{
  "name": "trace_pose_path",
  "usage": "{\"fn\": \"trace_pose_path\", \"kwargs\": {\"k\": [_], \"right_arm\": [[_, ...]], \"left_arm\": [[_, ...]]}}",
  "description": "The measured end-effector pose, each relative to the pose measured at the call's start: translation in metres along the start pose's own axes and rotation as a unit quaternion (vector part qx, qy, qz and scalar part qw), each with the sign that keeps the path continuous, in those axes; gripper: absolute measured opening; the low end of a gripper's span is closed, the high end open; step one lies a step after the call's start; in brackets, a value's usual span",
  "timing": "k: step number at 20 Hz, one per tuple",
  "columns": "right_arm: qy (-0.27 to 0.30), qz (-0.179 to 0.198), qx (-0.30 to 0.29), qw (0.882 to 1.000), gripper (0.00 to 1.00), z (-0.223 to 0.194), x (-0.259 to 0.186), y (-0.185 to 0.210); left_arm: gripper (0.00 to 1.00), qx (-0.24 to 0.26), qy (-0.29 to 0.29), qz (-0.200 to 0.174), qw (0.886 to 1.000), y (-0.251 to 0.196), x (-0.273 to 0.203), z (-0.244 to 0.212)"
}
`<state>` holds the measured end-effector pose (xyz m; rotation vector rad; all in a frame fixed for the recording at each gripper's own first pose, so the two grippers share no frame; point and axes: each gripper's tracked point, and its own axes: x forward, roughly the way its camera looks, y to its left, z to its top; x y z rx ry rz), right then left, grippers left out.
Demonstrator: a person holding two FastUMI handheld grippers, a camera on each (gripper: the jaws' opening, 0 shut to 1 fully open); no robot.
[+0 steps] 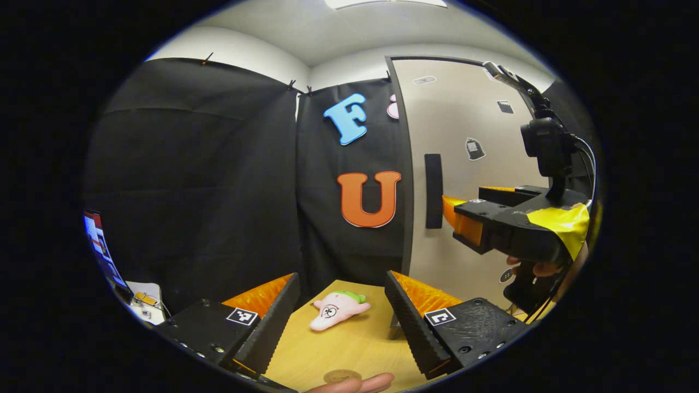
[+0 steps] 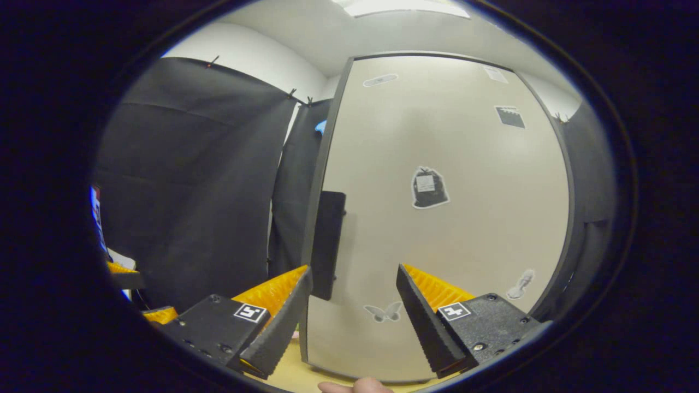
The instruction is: Open the cabinet door with the right hand, grasp the bottle in the cabinet with the left hand and place it on the coaster, then close the cabinet door with the right hand.
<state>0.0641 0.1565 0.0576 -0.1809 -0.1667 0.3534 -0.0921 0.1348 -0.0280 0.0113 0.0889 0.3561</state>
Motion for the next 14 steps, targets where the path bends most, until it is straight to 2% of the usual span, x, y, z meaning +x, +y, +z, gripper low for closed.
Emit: {"fn": "trace_pose_path", "kwargs": {"k": [2,6,7,9,11,12,13,14], "right_arm": [[0.0,0.017,-0.001,1.0,1.0,0.0,0.014,0.014],[0.03,-0.014,-0.005,0.999,0.98,-0.008,0.039,0.011],[0.014,-0.014,-0.003,1.0,0.98,-0.001,0.042,0.015],[0.018,-0.004,-0.043,0.999,0.88,0.001,0.052,0.023],[0.021,-0.017,-0.097,0.995,0.73,0.0,0.049,0.023],[0.018,-0.031,-0.093,0.995,0.65,0.003,0.048,0.02],[0.012,-0.029,-0.072,0.997,0.59,0.003,0.051,0.019],[0.024,-0.014,-0.044,0.999,0.45,0.002,0.054,0.023]], "left_arm": [[0.95,-0.001,0.008,0.022,1.0,0.018,-0.007,-0.005],[0.95,-0.012,0.028,0.051,0.998,0.044,-0.021,-0.02],[0.95,-0.015,0.033,0.054,0.998,0.047,-0.023,-0.023],[0.95,-0.021,0.037,0.06,0.997,0.05,-0.031,-0.029],[0.95,-0.028,0.044,0.059,0.997,0.051,-0.031,-0.032],[0.95,-0.031,0.048,0.057,0.997,0.051,-0.03,-0.035],[0.95,-0.034,0.053,0.054,0.997,0.053,-0.028,-0.037],[0.95,-0.036,0.055,0.049,0.997,0.054,-0.027,-0.041]]}}
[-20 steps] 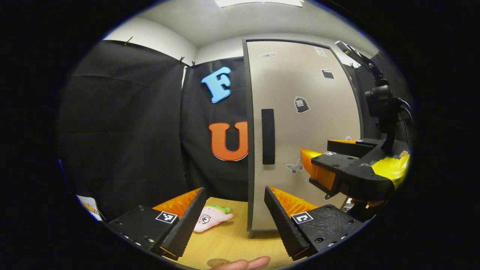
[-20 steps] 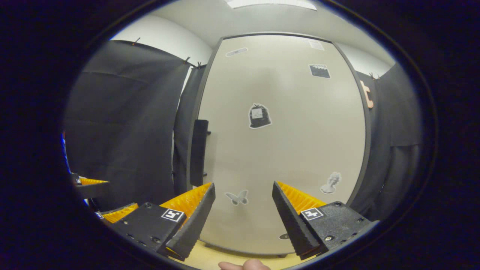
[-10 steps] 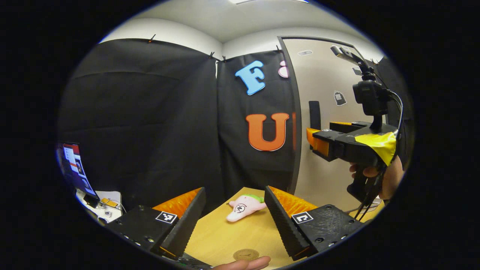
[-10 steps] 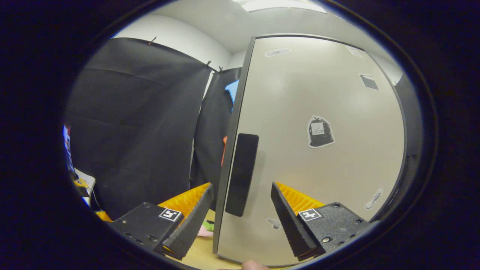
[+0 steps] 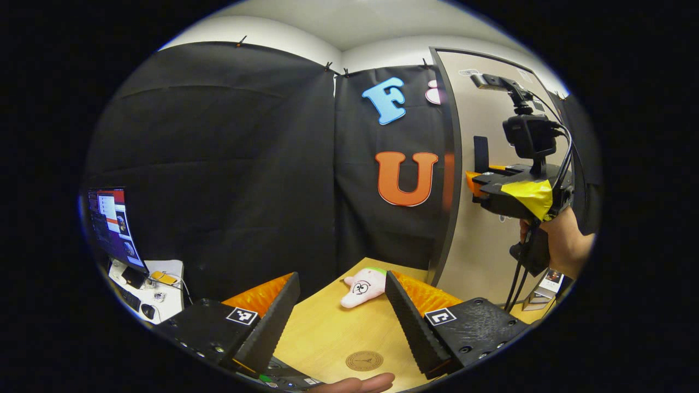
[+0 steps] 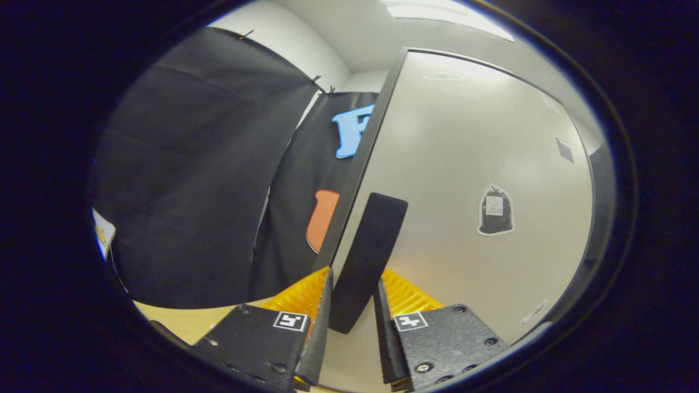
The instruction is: Open the cabinet door with the right hand, grasp the bottle in the cabinet with the left hand and place it on the coaster, then close the cabinet door with the right hand.
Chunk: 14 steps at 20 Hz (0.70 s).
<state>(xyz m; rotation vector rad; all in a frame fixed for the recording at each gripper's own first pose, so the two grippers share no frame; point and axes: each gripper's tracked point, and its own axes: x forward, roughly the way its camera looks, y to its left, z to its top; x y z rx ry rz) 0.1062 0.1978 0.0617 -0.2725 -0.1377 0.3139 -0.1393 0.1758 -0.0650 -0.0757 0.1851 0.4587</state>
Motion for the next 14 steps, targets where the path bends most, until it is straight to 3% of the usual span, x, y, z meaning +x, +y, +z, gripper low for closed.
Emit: {"fn": "trace_pose_path", "kwargs": {"k": [6,14], "right_arm": [[0.048,0.03,0.05,0.997,0.24,-0.005,-0.005,0.0],[0.077,0.074,0.082,0.991,0.19,-0.005,-0.029,0.006]], "left_arm": [[0.95,-0.003,-0.007,-0.029,1.0,-0.006,0.006,0.007],[0.95,-0.001,-0.003,-0.08,0.997,-0.017,0.029,-0.001]]}}
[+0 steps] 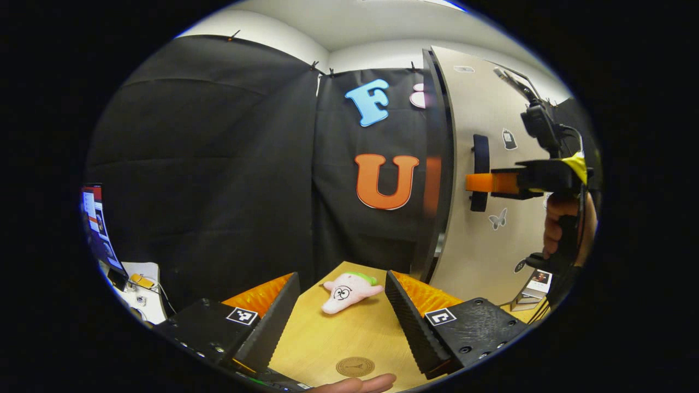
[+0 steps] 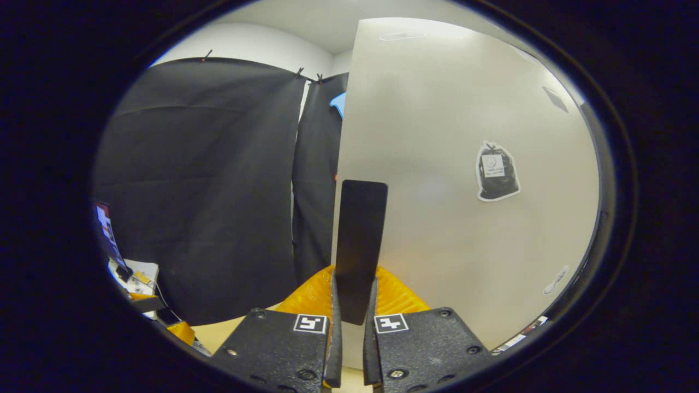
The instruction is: Open the cabinet door with the right hand, grasp the bottle in the cabinet with the left hand and place it on the coaster, then close the cabinet door with the right hand.
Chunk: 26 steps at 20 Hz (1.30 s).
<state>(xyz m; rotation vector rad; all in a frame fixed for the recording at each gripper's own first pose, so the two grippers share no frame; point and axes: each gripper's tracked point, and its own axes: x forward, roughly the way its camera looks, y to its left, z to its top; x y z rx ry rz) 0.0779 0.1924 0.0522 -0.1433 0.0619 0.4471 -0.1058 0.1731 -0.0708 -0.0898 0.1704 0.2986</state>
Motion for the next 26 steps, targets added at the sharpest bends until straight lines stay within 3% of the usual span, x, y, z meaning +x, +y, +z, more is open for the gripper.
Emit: {"fn": "trace_pose_path", "kwargs": {"k": [8,12,17,20,26], "right_arm": [[0.028,0.026,0.027,0.999,0.19,-0.003,-0.058,0.011],[0.035,0.052,0.031,0.998,0.19,-0.004,-0.081,0.013],[0.05,0.09,0.035,0.994,0.19,-0.006,-0.111,0.007],[0.056,0.079,0.049,0.994,0.19,-0.008,-0.124,0.001],[0.054,0.018,0.069,0.996,0.18,-0.011,-0.141,-0.016]], "left_arm": [[0.95,0.024,0.043,-0.056,0.997,-0.016,0.044,-0.045],[0.95,0.05,0.012,-0.069,0.996,-0.028,0.046,-0.026],[0.95,0.083,-0.007,-0.101,0.991,-0.076,0.042,-0.01],[0.94,0.087,-0.01,-0.127,0.988,-0.113,0.039,-0.002],[0.96,0.093,-0.037,-0.186,0.977,-0.191,0.046,0.027]]}}
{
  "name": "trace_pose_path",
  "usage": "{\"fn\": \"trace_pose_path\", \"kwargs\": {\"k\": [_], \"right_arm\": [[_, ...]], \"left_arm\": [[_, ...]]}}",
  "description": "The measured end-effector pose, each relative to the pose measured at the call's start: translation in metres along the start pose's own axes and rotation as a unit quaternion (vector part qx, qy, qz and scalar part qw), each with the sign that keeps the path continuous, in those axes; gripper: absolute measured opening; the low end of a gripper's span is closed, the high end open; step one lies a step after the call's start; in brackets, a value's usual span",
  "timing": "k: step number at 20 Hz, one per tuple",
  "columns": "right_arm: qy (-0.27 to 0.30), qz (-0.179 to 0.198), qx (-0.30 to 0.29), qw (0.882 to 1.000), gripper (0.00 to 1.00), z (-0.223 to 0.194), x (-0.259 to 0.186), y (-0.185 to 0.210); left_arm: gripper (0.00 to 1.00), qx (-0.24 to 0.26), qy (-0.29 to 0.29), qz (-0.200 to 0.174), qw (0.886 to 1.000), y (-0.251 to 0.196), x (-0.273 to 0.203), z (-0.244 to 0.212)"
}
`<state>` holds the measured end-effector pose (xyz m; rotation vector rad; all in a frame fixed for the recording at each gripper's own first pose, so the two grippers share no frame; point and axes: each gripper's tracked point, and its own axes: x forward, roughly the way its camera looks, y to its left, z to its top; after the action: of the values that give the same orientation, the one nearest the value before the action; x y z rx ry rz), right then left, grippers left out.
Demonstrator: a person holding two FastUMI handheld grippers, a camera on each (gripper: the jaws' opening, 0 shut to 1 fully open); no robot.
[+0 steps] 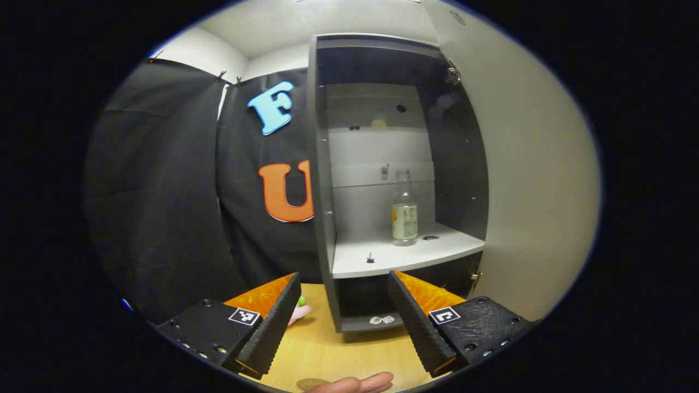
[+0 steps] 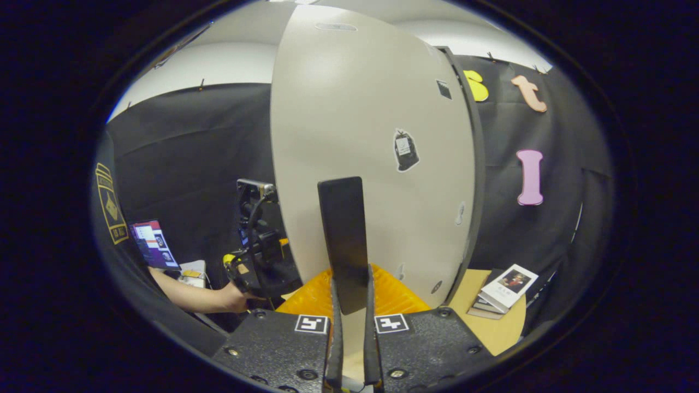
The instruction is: Open the cabinet door with the right hand, grasp the bottle in the cabinet with the left hand and place it on the coaster, then close the cabinet door with the right hand.
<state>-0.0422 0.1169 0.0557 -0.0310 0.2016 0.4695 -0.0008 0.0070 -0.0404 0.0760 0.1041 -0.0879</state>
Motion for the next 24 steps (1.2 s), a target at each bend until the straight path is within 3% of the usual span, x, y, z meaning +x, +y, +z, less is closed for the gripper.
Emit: {"fn": "trace_pose_path", "kwargs": {"k": [7,14,19,20,24], "right_arm": [[-0.017,-0.057,0.019,0.998,0.17,-0.002,-0.002,-0.014],[-0.04,-0.129,0.068,0.988,0.17,-0.002,-0.012,-0.027],[-0.051,-0.187,0.071,0.978,0.14,-0.002,-0.034,-0.065],[-0.049,-0.201,0.067,0.976,0.21,-0.002,-0.039,-0.071],[-0.051,-0.245,0.068,0.966,0.31,-0.005,-0.054,-0.095]], "left_arm": [[0.96,-0.008,-0.035,-0.049,0.998,-0.06,0.075,0.046],[0.96,-0.009,-0.032,-0.052,0.998,-0.091,0.158,0.054],[0.96,-0.003,-0.014,-0.044,0.999,-0.106,0.21,0.05],[0.96,-0.001,-0.005,-0.036,0.999,-0.104,0.216,0.046],[0.96,-0.007,-0.002,-0.025,1.0,-0.105,0.237,0.045]]}}
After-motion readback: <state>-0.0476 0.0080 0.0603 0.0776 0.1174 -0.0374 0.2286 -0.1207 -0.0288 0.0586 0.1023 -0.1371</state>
